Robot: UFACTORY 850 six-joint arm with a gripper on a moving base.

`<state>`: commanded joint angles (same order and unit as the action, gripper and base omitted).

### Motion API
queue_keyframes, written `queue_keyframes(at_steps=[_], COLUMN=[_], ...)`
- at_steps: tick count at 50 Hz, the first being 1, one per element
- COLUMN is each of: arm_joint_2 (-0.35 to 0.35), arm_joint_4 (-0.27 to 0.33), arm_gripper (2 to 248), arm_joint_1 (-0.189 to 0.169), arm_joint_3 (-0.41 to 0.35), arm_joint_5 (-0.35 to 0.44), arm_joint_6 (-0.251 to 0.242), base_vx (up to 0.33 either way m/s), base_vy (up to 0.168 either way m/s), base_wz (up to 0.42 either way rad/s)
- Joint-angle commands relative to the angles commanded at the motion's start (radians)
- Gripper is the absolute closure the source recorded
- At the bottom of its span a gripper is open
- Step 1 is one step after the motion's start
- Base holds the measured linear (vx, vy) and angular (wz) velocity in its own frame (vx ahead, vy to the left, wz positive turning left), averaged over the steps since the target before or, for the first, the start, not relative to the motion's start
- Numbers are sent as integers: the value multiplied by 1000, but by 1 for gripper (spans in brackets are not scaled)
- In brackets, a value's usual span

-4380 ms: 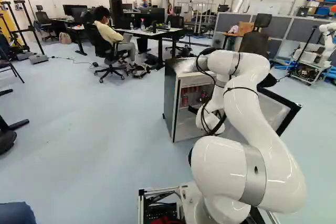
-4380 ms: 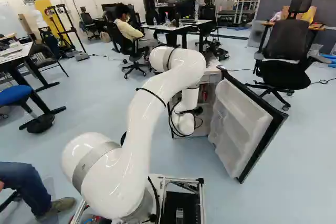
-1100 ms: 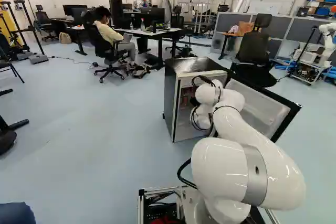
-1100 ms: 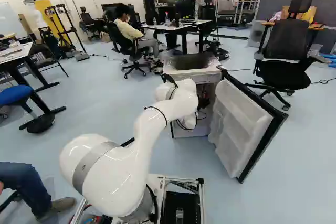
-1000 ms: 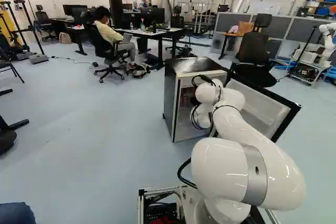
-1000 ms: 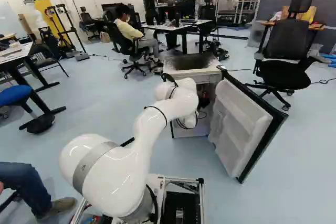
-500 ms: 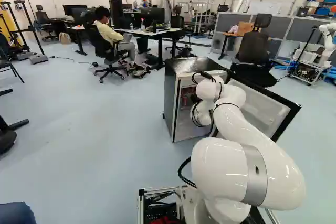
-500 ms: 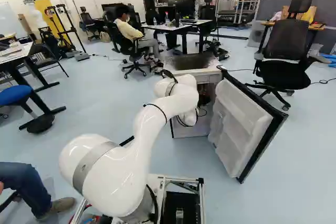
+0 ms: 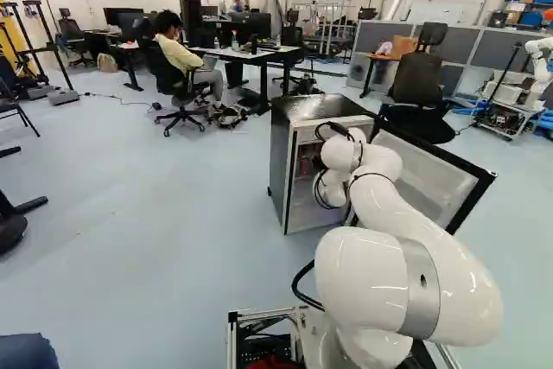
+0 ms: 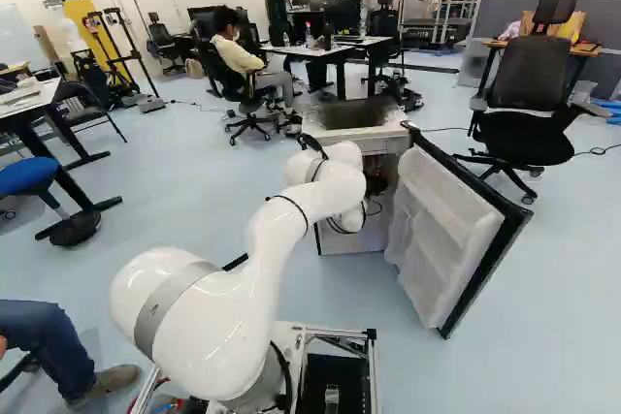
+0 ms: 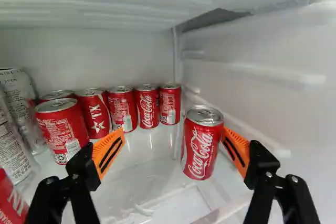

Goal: Grab a drink from the fridge

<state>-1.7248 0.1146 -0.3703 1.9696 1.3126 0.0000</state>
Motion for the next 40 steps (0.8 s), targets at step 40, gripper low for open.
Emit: queue_keyframes(at_steps=[40], arm_joint_2=[-42], arm_joint_4=[0], arm_gripper=[3], arm_joint_1=[5], arm_joint_3=[72], arm_joint_5=[-15], arm_joint_6=[0], base_vx=[0], base_vy=[0], base_wz=[0])
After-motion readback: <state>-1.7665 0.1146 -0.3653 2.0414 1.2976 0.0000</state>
